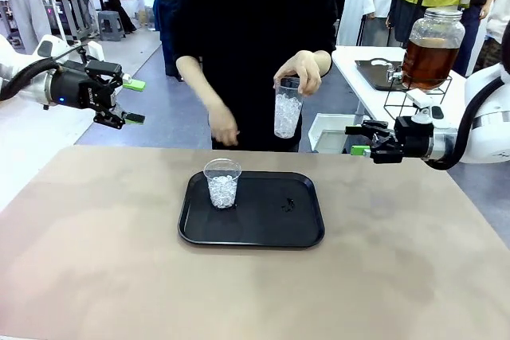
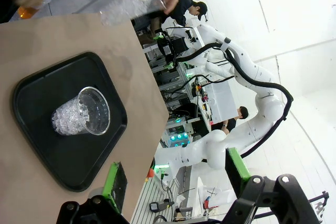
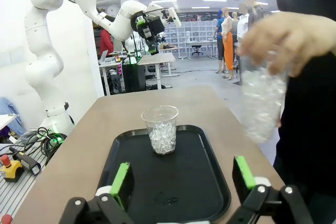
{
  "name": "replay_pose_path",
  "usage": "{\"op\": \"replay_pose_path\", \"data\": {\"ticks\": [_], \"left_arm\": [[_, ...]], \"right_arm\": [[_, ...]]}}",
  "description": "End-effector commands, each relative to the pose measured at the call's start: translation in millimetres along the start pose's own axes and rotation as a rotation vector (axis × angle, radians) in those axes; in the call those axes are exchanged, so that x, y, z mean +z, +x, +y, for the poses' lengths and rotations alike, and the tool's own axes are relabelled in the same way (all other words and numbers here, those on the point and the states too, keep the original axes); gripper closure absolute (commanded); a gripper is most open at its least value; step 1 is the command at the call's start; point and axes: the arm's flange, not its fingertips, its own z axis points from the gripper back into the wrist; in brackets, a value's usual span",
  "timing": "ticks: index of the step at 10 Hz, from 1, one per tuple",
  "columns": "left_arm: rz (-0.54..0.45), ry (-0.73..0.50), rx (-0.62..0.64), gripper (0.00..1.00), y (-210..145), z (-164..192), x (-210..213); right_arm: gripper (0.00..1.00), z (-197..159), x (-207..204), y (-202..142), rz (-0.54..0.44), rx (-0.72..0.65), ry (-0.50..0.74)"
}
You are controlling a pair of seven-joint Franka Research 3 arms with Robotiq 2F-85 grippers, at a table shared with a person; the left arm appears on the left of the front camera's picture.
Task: Pour the drink into the iced cup.
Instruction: Pick up the iced cup indicated by the human and present it to them.
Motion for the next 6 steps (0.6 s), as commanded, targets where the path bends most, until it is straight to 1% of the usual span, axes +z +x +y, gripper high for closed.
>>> {"op": "replay_pose_path", "data": {"ticks": [1, 6], "left_arm": [[-0.001, -0.001, -0.010, 0.00, 0.2, -1.6, 0.0], [-0.001, -0.001, -0.010, 0.00, 0.2, -1.6, 0.0]], "right_arm": [[0.00, -3.9, -0.1, 3.1, -0.001, 0.003, 0.002], [0.00, -3.9, -0.1, 3.1, -0.001, 0.003, 0.002]]}}
